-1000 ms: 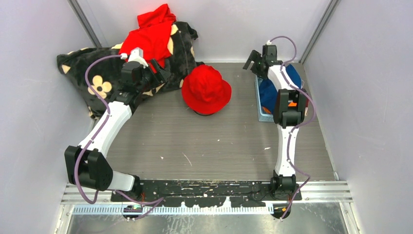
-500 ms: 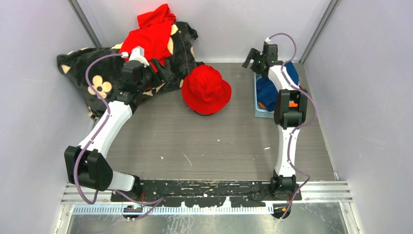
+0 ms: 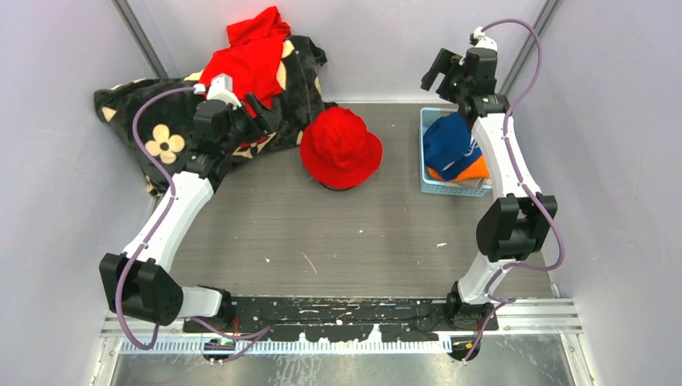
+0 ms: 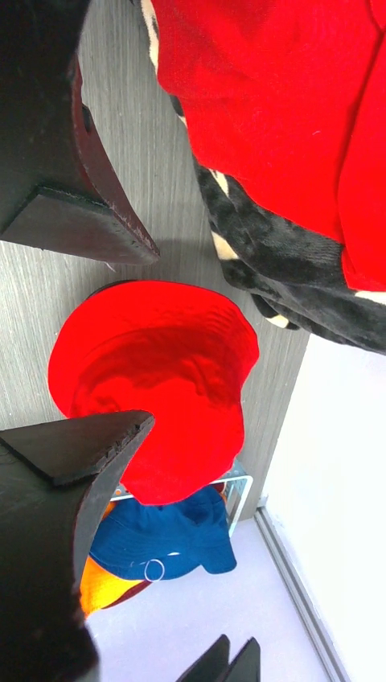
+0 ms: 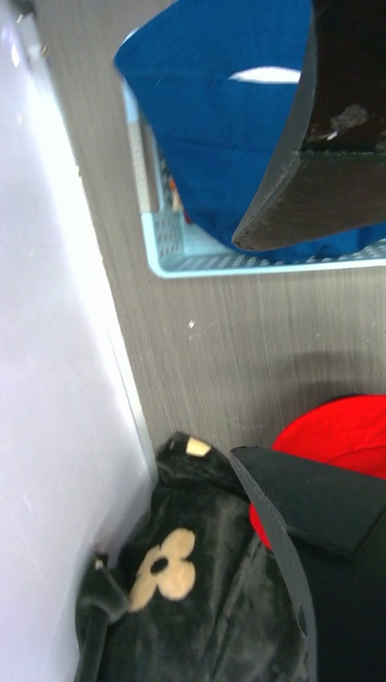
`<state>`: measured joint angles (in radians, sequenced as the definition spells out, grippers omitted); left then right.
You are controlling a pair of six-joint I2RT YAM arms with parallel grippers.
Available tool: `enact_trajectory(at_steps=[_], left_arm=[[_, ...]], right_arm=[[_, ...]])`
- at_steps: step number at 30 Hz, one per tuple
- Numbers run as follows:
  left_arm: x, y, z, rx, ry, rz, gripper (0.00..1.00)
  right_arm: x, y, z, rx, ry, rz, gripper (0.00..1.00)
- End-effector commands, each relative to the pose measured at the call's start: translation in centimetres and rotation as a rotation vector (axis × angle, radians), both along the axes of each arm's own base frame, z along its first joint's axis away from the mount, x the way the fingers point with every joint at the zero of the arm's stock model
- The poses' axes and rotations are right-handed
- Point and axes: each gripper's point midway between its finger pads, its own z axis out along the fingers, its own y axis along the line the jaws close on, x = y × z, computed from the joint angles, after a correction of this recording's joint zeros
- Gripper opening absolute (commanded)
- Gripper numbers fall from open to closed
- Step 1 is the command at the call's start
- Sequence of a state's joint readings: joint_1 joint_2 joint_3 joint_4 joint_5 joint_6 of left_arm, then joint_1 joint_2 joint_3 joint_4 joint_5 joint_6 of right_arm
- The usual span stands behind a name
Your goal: Stack the hats
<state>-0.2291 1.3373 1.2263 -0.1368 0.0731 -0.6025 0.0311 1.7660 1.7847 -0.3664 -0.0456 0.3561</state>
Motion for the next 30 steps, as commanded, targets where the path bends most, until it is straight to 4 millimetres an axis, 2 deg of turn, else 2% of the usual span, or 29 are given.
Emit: enact_trajectory(at_steps=[1,5,8,13,17,23,30], left_arm=[[-0.8,-0.7,3.9,-0.035,-0.091,-0.032,0.67],[-0.8,-1.3,4.0,-0.033,-0.085,-0.060,0.67],[-0.8,-1.6,4.0,-0.029,-0.076,-0.073,0.67],[-0.8,-1.9,3.9,-0.031,-0.069,-0.085,0.67],[-1.1,-2.3,3.7,-0.032,-0.064,-0.098,0.66],[-1.4,-2.5,3.3,-0.032,-0.055,-0.105,0.66],[-1.7,-2.5,3.5,-0.031,-0.060,-0.105,0.66]], right_arm=[[-2.7,-3.7,-1.6,-0.063,0.095,-0.187,0.96],[-4.5,-5.7,-2.6,-0.024,0.144,-0.266,0.97],[-5.8,-6.4,-4.4,0.005,0.204,-0.285,0.97],[-7.6,-5.0,-7.6,0.085,0.275,-0.238,0.96],[-9.4,-4.8,-9.9,0.091,0.316,-0.236,0.96],[-11.2,-4.2,-11.6,0.106,0.351,-0.214,0.96],[-12.0,-4.0,-13.1,0.109,0.374,-0.208,0.95]])
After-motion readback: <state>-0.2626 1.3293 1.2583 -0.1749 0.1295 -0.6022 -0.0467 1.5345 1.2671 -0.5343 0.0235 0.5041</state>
